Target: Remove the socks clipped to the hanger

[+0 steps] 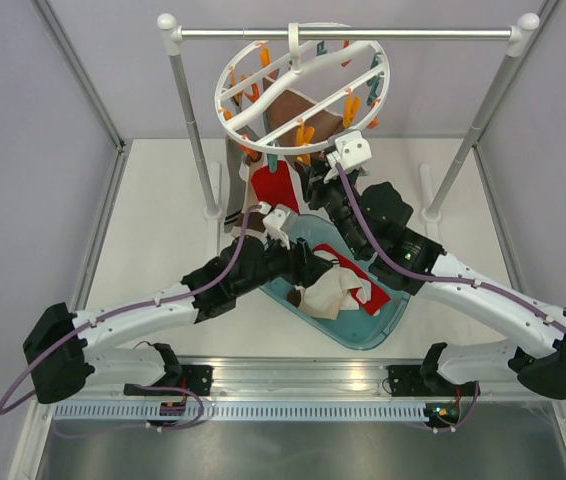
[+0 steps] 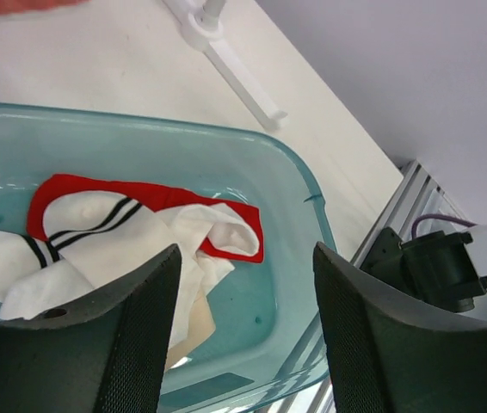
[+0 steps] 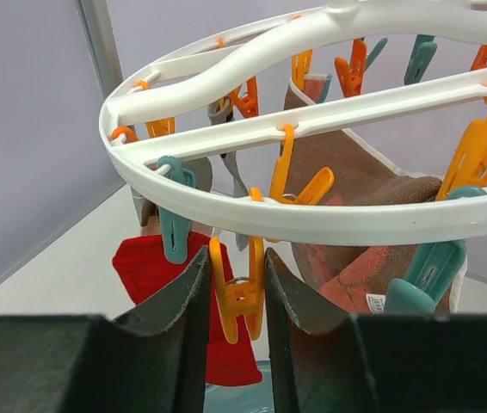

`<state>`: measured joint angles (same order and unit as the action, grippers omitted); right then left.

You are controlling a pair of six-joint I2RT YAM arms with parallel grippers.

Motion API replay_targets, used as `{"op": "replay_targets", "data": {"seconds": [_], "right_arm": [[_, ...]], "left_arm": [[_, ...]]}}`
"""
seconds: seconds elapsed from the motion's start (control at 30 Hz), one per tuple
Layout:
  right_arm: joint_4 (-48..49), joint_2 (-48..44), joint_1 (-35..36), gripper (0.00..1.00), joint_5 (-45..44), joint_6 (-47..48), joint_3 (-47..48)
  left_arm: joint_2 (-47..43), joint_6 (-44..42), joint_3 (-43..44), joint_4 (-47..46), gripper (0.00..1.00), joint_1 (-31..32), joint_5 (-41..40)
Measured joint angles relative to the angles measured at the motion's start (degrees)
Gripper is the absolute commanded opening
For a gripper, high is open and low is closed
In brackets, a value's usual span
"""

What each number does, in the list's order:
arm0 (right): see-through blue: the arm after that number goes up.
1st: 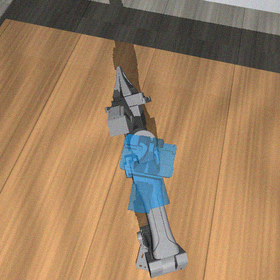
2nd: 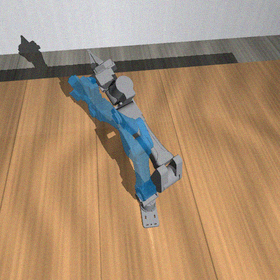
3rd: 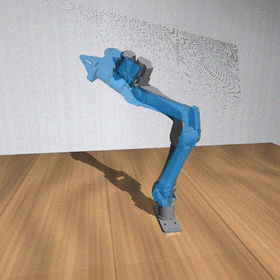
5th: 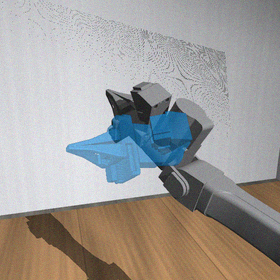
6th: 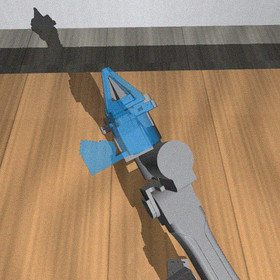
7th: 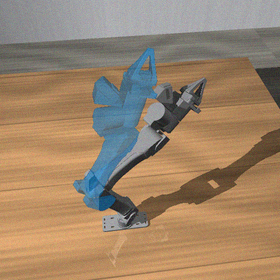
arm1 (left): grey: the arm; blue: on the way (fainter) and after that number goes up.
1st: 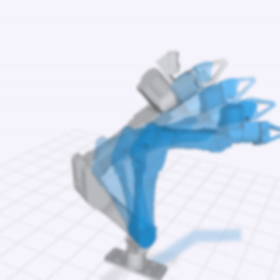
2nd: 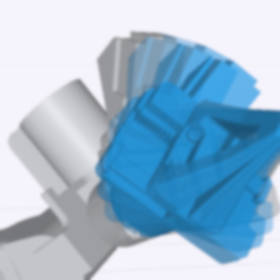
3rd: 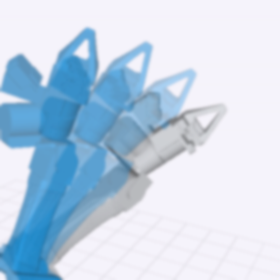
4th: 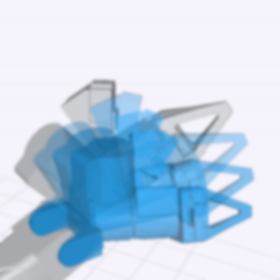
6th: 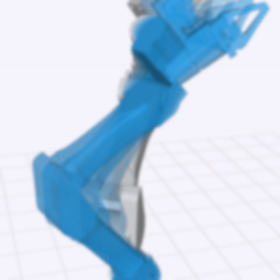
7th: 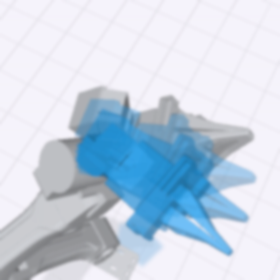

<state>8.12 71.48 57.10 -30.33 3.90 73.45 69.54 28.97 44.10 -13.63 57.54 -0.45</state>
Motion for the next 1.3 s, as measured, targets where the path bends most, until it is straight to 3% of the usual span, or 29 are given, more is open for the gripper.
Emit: {"op": "replay_targets", "data": {"seconds": [0.3,0.5,1.3], "right_arm": [[-0.52,-2.27,0.00,0.12,-0.81,0.66,0.00],[-1.20,-3.30,0.00,0.12,-1.25,1.05,0.00],[-2.78,-3.32,-0.11,0.12,-1.27,1.49,0.00]], "left_arm": [[-13.07,-0.11,-3.10,3.98,0.67,-3.78,-7.52],[-16.96,-0.02,-3.26,7.69,0.67,-7.19,-12.31],[-4.76,-5.33,-3.23,-0.44,0.64,-9.09,-14.34]]}}
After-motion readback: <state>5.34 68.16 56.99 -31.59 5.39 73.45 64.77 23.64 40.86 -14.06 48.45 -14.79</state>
